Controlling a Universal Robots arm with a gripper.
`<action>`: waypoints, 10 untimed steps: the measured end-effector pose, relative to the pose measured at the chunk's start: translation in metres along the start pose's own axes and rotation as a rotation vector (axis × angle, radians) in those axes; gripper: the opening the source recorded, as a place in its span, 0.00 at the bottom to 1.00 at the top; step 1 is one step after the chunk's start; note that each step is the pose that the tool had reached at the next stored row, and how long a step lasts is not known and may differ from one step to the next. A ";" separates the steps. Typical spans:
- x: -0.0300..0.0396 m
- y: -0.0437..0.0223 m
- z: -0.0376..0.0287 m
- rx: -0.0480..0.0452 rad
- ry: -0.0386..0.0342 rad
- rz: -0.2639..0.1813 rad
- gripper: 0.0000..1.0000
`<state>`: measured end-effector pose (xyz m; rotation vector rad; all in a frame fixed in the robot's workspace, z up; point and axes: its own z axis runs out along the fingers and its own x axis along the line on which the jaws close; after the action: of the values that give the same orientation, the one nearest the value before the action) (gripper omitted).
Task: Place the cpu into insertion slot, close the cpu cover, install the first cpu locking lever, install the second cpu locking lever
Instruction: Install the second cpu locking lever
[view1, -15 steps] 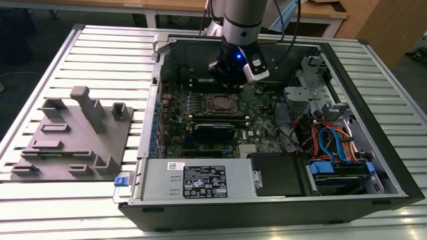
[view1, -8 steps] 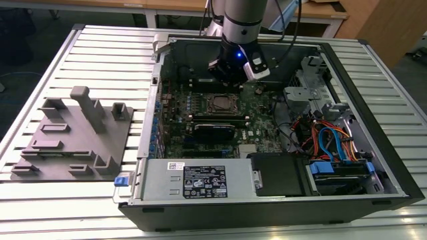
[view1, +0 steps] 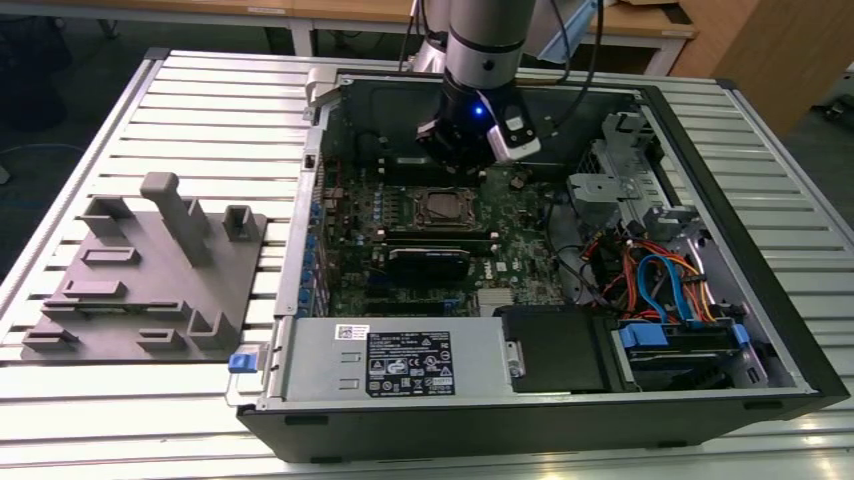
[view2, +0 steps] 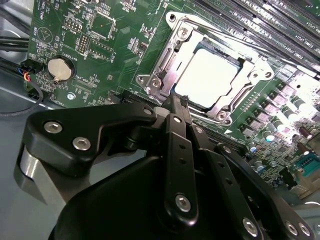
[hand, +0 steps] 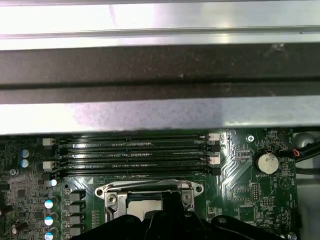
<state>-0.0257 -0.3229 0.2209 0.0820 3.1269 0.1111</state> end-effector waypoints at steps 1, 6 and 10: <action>0.0000 -0.0004 0.0000 0.0000 0.0000 0.000 0.10; -0.0001 -0.0013 0.0000 0.0002 0.0000 0.000 0.10; 0.0000 -0.0014 -0.0015 0.0015 0.0009 0.000 0.10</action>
<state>-0.0258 -0.3243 0.2223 0.0822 3.1279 0.1088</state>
